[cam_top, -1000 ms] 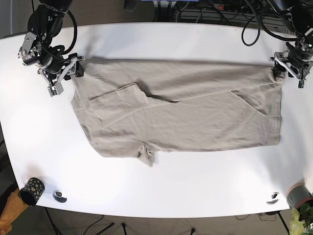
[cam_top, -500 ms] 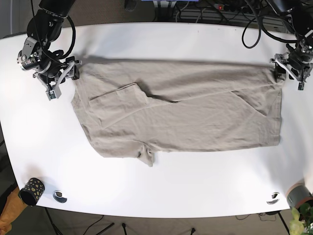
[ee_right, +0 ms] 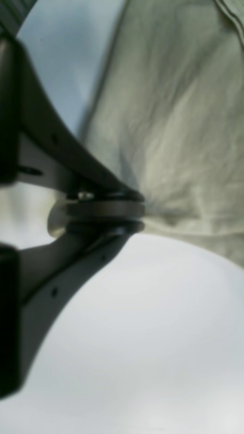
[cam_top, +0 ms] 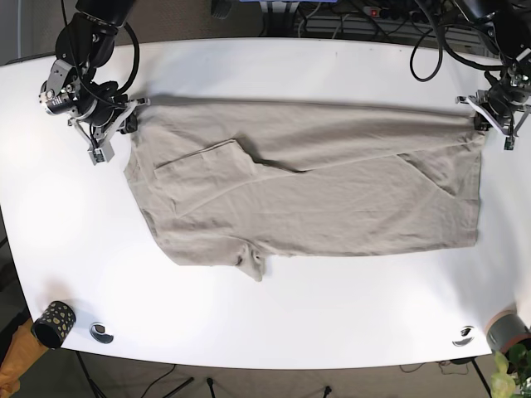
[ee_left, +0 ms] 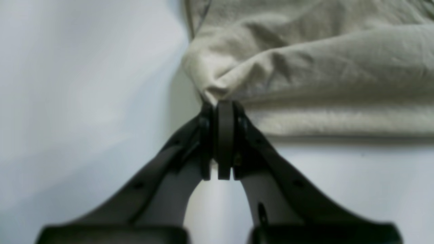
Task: Fold the T-shirt properly
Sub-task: 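Drag the shirt edge with both grippers to smooth it flat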
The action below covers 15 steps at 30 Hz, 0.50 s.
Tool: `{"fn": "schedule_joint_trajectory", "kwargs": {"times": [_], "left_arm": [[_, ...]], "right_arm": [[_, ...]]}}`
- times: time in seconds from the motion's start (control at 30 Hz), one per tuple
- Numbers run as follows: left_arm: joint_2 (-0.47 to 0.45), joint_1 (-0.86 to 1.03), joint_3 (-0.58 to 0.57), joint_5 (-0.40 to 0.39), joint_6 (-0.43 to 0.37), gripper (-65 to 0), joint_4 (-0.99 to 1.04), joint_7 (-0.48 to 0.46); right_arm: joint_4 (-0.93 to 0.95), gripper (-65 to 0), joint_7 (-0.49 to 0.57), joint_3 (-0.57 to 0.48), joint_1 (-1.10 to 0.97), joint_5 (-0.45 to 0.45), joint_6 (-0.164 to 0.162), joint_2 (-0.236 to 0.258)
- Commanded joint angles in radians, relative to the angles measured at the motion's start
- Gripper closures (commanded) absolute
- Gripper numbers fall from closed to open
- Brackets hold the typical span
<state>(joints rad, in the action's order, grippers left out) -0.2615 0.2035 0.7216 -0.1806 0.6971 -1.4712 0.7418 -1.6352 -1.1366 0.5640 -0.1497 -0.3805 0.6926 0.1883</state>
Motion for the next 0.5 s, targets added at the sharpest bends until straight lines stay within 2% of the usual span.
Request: {"fn": "schedule_joint_trajectory", "kwargs": {"times": [0.0, 0.2, 0.47], "left_arm": [[-0.023, 0.012, 0.026, -0.009, 0.001, 0.0, -0.047, -0.012], [-0.015, 0.066, 0.089, -0.01, 0.001, 0.0, -0.118, -0.009], [-0.017, 0.142, 0.091, -0.007, 0.001, 0.0, -0.122, -0.009]], "right_arm": [[-0.02, 0.0, 0.008, 0.011, -0.014, -0.042, 0.006, 0.018], [-0.095, 0.0, 0.005, 0.037, -0.104, -0.102, 0.006, 0.035], [-0.187, 0.0, 0.005, 0.046, -0.232, -0.108, 0.006, 0.029]]}}
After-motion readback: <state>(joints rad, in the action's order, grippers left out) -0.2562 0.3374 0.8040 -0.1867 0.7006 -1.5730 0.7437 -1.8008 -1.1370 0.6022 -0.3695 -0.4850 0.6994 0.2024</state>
